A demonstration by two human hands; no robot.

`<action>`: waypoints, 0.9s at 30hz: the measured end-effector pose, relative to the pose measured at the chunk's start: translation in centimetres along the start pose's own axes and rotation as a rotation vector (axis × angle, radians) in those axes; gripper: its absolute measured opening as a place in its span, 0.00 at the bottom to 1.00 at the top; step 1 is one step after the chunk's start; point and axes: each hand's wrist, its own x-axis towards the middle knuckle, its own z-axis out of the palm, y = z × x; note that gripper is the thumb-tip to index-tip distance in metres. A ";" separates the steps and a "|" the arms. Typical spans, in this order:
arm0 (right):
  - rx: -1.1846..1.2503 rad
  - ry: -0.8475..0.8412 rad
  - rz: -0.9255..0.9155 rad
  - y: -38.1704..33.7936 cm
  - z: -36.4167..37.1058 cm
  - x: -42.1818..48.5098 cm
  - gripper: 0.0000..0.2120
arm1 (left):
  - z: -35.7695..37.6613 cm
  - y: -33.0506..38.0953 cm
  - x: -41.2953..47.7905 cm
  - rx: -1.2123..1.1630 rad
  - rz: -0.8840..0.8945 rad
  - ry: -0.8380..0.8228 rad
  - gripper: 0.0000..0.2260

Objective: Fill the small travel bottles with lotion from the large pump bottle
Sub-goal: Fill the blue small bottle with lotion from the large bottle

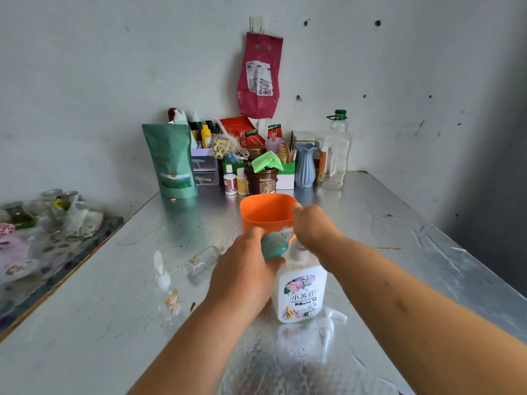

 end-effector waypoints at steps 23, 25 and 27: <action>0.350 -0.129 -0.032 2.8 -0.5 -2.2 0.32 | 0.0 0.3 -0.2 -0.033 -0.022 0.017 0.14; 0.343 -0.135 -0.032 2.7 -0.5 -2.2 0.32 | 0.1 0.2 -0.2 -0.043 -0.028 0.012 0.14; 0.335 -0.138 -0.029 2.8 -0.4 -2.1 0.32 | 0.2 0.1 -0.2 -0.053 -0.032 0.009 0.14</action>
